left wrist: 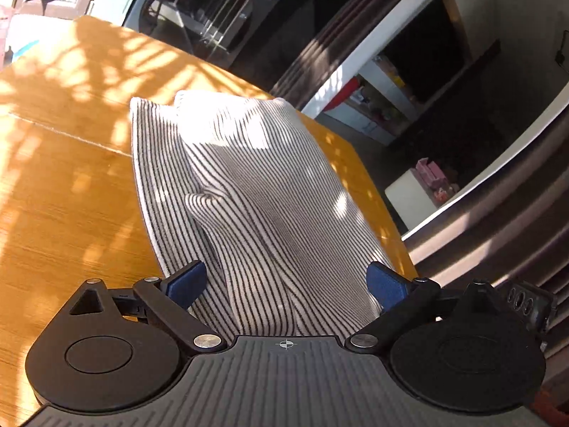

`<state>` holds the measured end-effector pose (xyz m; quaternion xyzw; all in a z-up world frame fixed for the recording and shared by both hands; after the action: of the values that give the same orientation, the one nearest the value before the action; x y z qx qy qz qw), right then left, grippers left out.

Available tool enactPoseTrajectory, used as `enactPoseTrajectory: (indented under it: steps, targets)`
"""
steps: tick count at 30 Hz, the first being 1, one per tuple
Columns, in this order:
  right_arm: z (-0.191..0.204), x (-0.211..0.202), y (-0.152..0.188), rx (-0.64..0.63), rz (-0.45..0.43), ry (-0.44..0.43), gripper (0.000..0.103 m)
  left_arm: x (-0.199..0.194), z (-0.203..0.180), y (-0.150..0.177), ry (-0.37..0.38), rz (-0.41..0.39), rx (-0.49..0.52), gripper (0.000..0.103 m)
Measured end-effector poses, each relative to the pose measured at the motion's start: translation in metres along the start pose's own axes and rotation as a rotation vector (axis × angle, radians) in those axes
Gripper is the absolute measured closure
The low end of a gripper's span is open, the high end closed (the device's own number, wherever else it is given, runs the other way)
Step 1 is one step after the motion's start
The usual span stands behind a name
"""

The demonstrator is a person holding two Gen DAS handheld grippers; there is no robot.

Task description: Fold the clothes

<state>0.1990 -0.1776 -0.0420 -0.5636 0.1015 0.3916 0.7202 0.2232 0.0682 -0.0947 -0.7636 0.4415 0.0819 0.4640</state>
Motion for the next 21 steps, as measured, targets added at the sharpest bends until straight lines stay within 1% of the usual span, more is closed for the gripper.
enactPoseTrajectory:
  steps: [2,3,5,6,7,8,10,11,12,14,15,16,18,21]
  targets:
    - [-0.001,-0.001,-0.001,0.005,-0.002,-0.003,0.0,0.0,-0.004,-0.012,0.033,-0.038,-0.036,0.003]
    - [-0.001,-0.001,-0.001,0.007,-0.003,-0.004,0.0,-0.005,-0.011,-0.023,0.078,-0.08,-0.053,0.003]
    - [-0.001,-0.002,-0.001,0.007,-0.004,-0.003,0.0,-0.027,-0.029,-0.051,0.189,-0.199,-0.069,0.003]
    - [-0.001,-0.003,-0.001,0.008,-0.005,-0.001,0.0,-0.043,-0.04,-0.066,0.221,-0.269,-0.043,0.003]
    - [-0.001,-0.003,-0.001,0.01,-0.006,-0.002,0.0,-0.059,-0.05,-0.079,0.241,-0.334,-0.009,0.003]
    - [-0.001,-0.004,-0.001,0.012,-0.007,-0.002,0.0,-0.071,-0.057,-0.087,0.249,-0.378,0.019,0.002]
    - [-0.001,-0.004,0.0,0.015,-0.009,-0.003,0.0,-0.085,-0.064,-0.094,0.24,-0.401,0.058,0.001]
    - [-0.001,-0.004,0.0,0.017,-0.01,-0.004,0.0,-0.088,-0.064,-0.094,0.223,-0.393,0.074,0.0]
    - [-0.002,-0.005,0.0,0.018,-0.011,-0.004,0.0,-0.083,-0.06,-0.089,0.193,-0.362,0.081,0.0]
    - [-0.002,-0.005,-0.001,0.02,-0.012,-0.005,0.0,-0.069,-0.047,-0.074,0.121,-0.283,0.084,0.0]
    - [-0.002,-0.005,-0.001,0.022,-0.013,-0.006,0.0,-0.061,-0.038,-0.064,0.092,-0.23,0.075,0.0]
    - [-0.002,-0.005,-0.001,0.024,-0.014,-0.006,0.0,-0.053,-0.03,-0.052,0.082,-0.176,0.058,0.0]
    - [-0.003,-0.006,-0.001,0.029,-0.017,-0.007,0.0,-0.038,-0.019,-0.031,0.087,-0.098,0.017,0.001]
    - [-0.004,-0.008,-0.002,0.035,-0.02,-0.01,0.0,-0.02,0.0,-0.007,0.09,-0.035,-0.076,0.007]
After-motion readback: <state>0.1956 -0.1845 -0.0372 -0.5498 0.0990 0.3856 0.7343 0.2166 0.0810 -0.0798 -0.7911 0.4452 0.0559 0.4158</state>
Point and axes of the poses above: each gripper's, at about its wrist camera, not at the fingertips, and x roughly the way its jaws point, z to its left, y to its underside, the point moved 10 cm from there along x, roughly the way its jaws point, and after that the axes turned 5 degrees about x, right-handed, at the moved point
